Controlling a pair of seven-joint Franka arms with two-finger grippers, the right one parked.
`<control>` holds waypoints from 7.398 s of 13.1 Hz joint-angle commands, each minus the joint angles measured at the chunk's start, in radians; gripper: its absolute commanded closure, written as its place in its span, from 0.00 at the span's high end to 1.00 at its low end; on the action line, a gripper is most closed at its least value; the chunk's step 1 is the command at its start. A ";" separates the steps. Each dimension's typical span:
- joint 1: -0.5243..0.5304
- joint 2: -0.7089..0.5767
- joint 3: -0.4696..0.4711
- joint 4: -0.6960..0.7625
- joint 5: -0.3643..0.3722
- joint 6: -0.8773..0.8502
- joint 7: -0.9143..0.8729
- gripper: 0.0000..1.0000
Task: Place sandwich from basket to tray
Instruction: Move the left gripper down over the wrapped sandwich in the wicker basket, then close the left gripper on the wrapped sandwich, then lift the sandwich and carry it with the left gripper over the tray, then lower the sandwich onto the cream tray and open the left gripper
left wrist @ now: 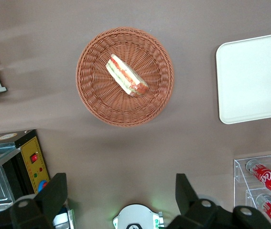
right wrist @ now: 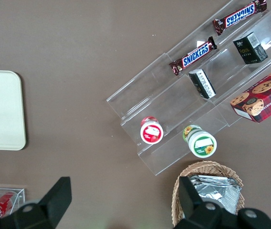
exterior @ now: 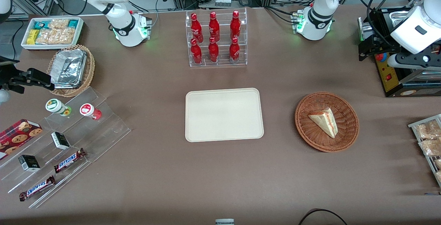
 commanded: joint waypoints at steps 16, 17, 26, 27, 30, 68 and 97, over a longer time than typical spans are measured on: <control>0.012 0.145 0.083 -0.300 0.030 0.461 -0.122 1.00; 0.012 0.152 0.083 -0.320 0.030 0.493 -0.184 1.00; -0.028 0.171 0.074 -0.608 0.030 0.924 -0.523 1.00; -0.031 0.183 0.074 -0.630 0.030 0.963 -0.552 1.00; -0.046 0.203 0.074 -0.640 0.030 0.975 -0.592 1.00; -0.371 0.309 0.058 -0.117 0.016 0.380 -0.594 0.00; -0.805 0.794 0.065 0.130 0.012 0.653 -0.770 1.00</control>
